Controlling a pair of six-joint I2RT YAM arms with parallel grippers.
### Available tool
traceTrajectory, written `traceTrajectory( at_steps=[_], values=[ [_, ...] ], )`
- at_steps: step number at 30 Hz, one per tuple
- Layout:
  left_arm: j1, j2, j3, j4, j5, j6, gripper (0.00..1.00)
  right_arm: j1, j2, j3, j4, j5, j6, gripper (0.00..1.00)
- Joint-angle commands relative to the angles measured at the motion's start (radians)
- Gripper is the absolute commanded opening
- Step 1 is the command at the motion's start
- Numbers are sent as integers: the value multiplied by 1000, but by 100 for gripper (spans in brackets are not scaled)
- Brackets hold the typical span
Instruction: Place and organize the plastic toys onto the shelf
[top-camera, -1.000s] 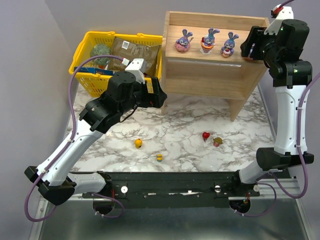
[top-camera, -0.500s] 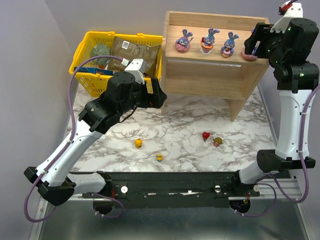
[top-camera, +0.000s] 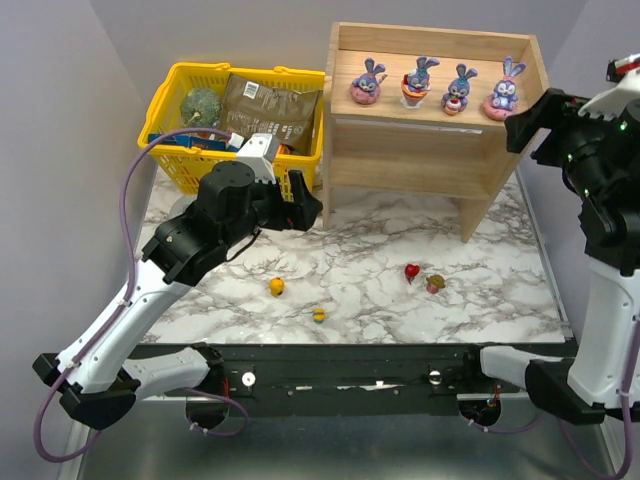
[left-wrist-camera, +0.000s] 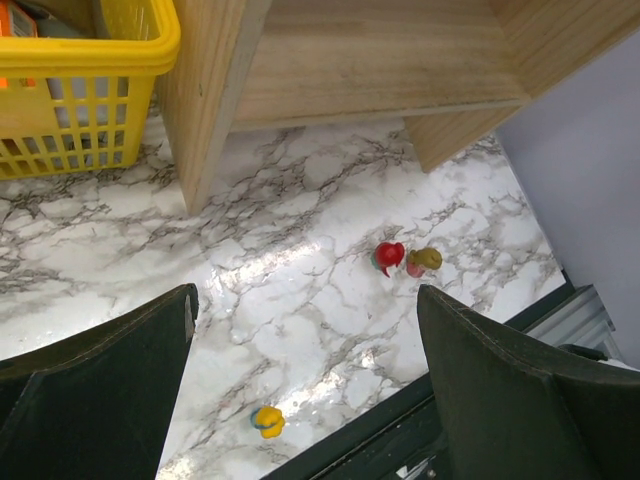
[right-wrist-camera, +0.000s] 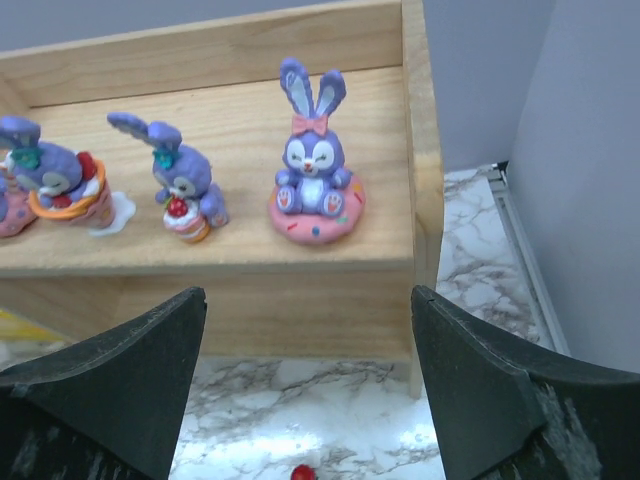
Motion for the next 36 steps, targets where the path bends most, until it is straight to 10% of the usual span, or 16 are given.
traceTrajectory(
  at_steps=[1, 21, 31, 36],
  values=[
    [6, -42, -71, -7, -21, -9, 99, -3, -111, -166, -73, -93, 71, 90],
    [6, -148, -385, 156, -130, -33, 99, 6, -794, -1273, 286, -544, 278, 89],
    [7, -191, -517, 153, -159, -38, 99, 105, -665, -1303, 399, -573, 364, 89],
    [6, -232, -597, 186, -166, -59, 99, 402, -468, -1232, 441, -234, 365, 89]
  ],
)
